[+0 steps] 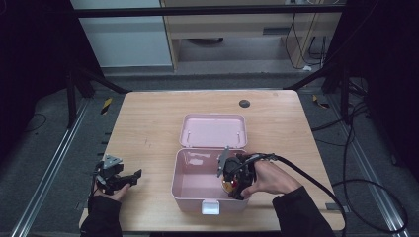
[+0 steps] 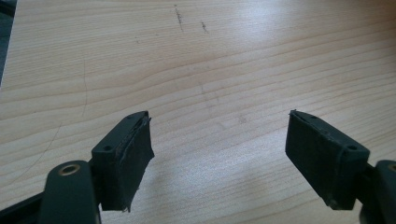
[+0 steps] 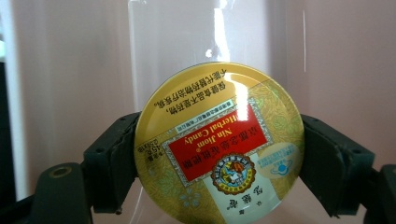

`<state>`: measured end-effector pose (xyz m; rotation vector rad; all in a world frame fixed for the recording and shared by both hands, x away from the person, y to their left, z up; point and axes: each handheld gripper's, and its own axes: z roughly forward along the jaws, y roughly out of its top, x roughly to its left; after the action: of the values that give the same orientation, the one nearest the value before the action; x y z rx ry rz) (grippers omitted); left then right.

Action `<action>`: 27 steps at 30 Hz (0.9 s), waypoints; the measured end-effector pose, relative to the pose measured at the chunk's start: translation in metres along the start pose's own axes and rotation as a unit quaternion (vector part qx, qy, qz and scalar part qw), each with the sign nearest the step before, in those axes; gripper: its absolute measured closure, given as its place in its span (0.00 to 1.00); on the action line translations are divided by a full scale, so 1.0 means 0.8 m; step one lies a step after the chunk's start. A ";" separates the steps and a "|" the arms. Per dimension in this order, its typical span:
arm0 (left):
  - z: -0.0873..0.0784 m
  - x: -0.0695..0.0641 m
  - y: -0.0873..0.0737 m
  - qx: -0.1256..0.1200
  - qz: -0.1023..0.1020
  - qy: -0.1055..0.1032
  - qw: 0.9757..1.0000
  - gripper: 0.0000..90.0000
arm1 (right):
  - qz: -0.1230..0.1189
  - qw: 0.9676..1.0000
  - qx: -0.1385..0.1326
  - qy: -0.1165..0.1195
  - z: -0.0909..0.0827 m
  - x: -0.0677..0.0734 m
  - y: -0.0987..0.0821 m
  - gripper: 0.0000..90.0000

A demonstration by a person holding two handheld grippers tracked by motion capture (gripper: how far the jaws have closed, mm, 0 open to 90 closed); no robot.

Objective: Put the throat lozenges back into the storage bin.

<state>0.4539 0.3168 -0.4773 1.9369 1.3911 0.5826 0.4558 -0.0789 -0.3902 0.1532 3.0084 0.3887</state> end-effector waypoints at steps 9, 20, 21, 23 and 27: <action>0.001 0.000 0.000 0.001 0.001 0.000 1.000 0.24 | 0.009 1.000 0.000 0.000 0.010 -0.003 -0.010 0.23; 0.000 0.000 0.000 0.001 0.001 -0.001 1.000 0.24 | 0.012 1.000 -0.001 0.003 0.010 -0.004 -0.009 0.19; 0.000 0.000 0.000 0.001 0.001 -0.001 1.000 0.24 | 0.012 1.000 -0.001 0.003 0.010 -0.004 -0.009 0.19; 0.000 0.000 0.000 0.001 0.000 -0.001 1.000 0.24 | 0.012 1.000 -0.008 0.000 0.007 -0.004 -0.009 0.20; 0.000 0.000 0.000 0.001 0.000 -0.001 1.000 0.24 | 0.024 0.999 -0.034 -0.011 -0.010 -0.005 -0.014 0.20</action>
<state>0.4541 0.3168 -0.4776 1.9380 1.3907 0.5806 0.4579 -0.0920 -0.3852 0.2221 2.9692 0.4900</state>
